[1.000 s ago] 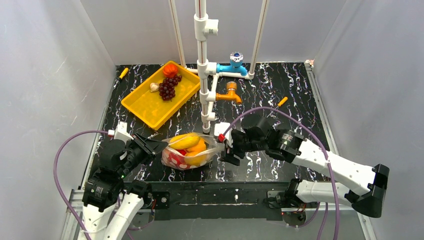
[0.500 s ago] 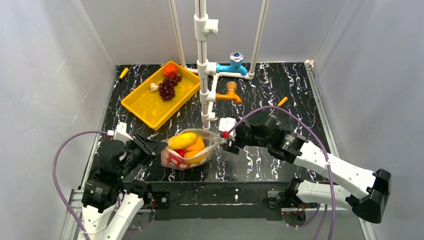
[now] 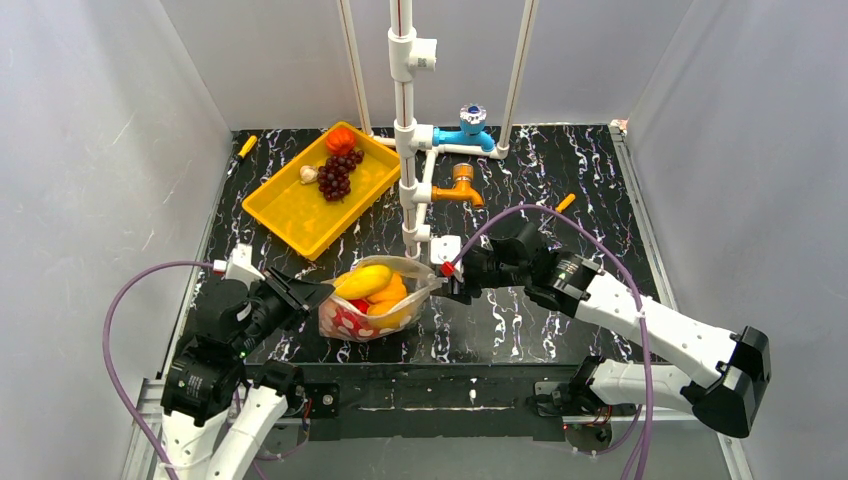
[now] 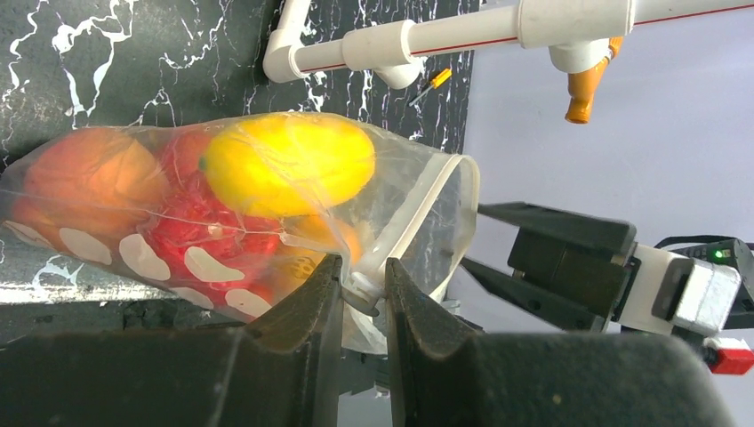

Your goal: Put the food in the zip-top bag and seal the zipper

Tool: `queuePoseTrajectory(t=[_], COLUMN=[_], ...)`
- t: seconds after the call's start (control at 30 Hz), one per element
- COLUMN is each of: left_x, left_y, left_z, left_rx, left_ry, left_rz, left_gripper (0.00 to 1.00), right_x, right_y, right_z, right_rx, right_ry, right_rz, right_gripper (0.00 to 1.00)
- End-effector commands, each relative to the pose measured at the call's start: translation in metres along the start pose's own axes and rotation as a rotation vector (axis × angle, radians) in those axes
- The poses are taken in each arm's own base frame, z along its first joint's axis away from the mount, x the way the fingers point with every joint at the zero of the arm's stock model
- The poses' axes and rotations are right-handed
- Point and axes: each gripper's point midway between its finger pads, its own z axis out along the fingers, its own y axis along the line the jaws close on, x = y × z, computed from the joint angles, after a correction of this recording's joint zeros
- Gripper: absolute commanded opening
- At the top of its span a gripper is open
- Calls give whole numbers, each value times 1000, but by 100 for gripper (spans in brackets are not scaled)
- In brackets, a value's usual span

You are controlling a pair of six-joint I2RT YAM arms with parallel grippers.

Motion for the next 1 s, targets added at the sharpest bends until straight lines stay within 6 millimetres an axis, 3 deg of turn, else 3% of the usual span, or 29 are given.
queuePoseTrajectory(t=[0.0,0.07,0.1,0.23,0.33,0.37,0.5,0.6,0.7,0.87,0.97], left_x=[-10,-15,-19,-40,-49,-49,-40,-28,-13,13,26], left_y=[-15,-15,-14,-1,11,16,23,4,-9,-37,-41], left_z=[-5,-6,-7,-20,-28,-29,-25,-17,-13,-4,5], left_rx=[31,30,25,-5,-14,-21,-1,102,128,278,396], left_ry=[-33,-61,-87,-247,-342,-356,-331,-249,-121,95,150], left_rz=[12,11,6,-32,-65,-84,-122,13,211,470,614], left_gripper=[0,0,0,0,0,6,64,89,98,98,98], right_x=[-39,-30,-23,4,16,16,-3,-10,-4,12,20], right_y=[-10,-11,-11,-23,-21,-17,-2,5,-1,-15,-22], right_z=[-1,1,1,-9,-22,-26,-43,-48,-50,-54,-57], right_rx=[43,53,52,151,189,190,165,141,172,231,251], right_ry=[-152,-125,-89,51,89,80,-22,-58,-13,87,123], right_rz=[-27,-21,-20,70,94,99,113,113,144,213,254], right_gripper=[35,8,2,1,1,1,1,1,1,1,1])
